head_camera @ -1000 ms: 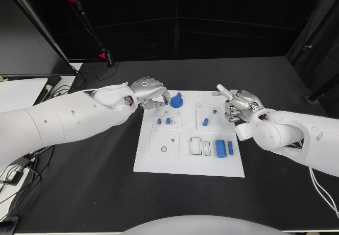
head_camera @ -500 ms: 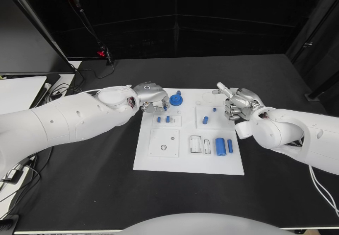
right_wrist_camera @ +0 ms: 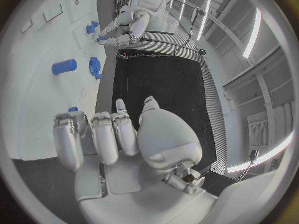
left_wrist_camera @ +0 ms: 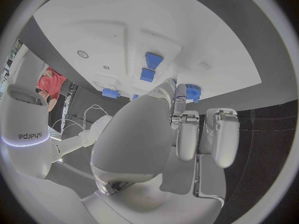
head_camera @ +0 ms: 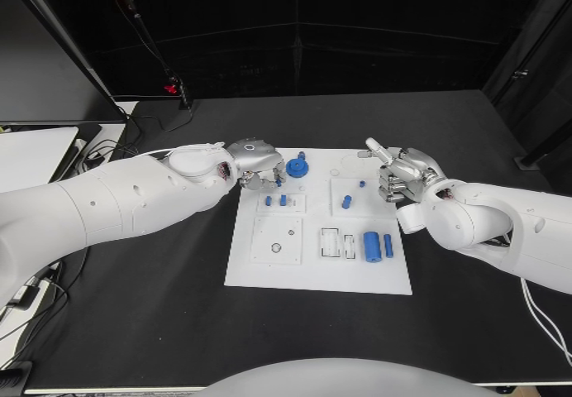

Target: Assemble the parts on the task board

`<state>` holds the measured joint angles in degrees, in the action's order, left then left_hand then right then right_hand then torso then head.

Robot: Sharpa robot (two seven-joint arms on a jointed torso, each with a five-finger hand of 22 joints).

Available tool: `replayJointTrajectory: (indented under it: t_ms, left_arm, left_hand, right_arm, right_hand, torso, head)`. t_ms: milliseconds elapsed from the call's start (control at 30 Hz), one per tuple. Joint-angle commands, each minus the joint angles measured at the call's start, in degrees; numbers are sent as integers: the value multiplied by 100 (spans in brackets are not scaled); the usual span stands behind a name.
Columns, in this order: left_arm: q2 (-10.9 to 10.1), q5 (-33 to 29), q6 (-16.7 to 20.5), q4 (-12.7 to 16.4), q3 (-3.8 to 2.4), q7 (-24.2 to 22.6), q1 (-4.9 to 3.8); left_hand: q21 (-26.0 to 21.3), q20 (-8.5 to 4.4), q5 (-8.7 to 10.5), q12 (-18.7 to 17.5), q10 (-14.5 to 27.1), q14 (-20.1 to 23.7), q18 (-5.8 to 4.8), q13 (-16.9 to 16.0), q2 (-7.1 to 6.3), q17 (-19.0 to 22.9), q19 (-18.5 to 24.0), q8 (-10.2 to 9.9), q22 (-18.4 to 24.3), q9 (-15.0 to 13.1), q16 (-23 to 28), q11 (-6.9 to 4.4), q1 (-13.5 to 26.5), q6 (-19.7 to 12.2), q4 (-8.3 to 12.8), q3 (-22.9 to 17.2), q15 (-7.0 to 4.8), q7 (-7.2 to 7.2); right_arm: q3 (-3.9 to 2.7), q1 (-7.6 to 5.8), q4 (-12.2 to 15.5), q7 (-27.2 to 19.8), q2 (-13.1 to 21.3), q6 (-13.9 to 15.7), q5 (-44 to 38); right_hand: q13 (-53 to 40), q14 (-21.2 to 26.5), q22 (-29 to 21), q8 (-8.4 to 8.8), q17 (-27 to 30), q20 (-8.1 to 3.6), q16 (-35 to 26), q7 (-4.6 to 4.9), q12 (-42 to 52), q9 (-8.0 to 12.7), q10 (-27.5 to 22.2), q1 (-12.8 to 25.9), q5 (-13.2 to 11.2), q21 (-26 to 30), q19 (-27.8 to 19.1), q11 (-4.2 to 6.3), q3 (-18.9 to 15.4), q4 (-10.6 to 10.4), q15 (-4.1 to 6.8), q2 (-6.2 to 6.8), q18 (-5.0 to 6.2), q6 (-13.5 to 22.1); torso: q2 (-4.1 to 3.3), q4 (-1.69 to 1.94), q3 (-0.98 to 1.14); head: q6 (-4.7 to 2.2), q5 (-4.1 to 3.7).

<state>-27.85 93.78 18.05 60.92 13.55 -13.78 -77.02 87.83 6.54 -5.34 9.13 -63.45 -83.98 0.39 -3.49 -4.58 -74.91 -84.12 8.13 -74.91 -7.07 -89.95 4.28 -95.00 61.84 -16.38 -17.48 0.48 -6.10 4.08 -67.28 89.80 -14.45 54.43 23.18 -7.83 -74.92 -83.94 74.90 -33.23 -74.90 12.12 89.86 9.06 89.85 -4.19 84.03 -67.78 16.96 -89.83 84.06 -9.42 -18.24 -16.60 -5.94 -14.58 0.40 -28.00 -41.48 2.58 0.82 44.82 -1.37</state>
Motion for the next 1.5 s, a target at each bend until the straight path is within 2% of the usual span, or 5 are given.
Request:
replayJointTrajectory:
  t_ms: [33,333,833,1500]
  left_arm:
    - [27,11,-21,-36,-4,48,3]
    - [90,11,7,-153,-4,71,17]
    - [161,10,-184,-243,-4,125,21]
    - [205,10,-317,-239,-4,41,27]
  left_hand:
    - [-43,-10,-28,-32,4,-602,37,7,28,-1509,-398,3,-1410,2,-5,3,-41,52,-2,-45,32,-90]
    - [-51,-8,-37,-82,30,-602,39,7,14,-1509,-393,-28,-1407,9,-5,15,-46,22,0,-65,44,-101]
    - [-48,-3,-34,-113,43,-602,37,6,7,-1509,-396,-47,-1408,14,-5,30,-32,2,-10,-74,55,-116]
    - [-17,3,-22,-120,27,-602,28,2,12,-1509,-418,-50,-1420,13,-5,40,-16,8,-15,-79,64,-127]
  right_arm:
    - [-3,-7,12,-29,-5,-67,9]
    - [-3,-7,12,-38,-12,-68,9]
    - [-3,-7,14,-41,-6,-60,9]
    - [-3,-7,4,-28,-13,-62,8]
  right_hand:
    - [-1508,-606,1510,-32,-1510,49,14,486,15,-4,597,-38,37,-17,594,-27,17,2,-49,0,-40,24]
    - [-1508,-606,1510,-32,-1510,49,14,486,15,-4,597,-38,37,-17,594,-27,17,2,-49,0,-40,24]
    - [-1508,-606,1510,-34,-1510,50,14,487,15,-3,597,-41,38,-17,594,-28,17,1,-50,0,-40,28]
    - [-1508,-606,1510,-34,-1510,50,14,487,15,-3,597,-41,38,-17,594,-28,17,1,-50,0,-40,28]
  torso:
    - [1,1,2]
    - [1,0,3]
    - [2,-2,0]
    - [4,-1,2]
  head:
    - [5,6]
    - [12,7]
    - [25,-12]
    - [46,-45]
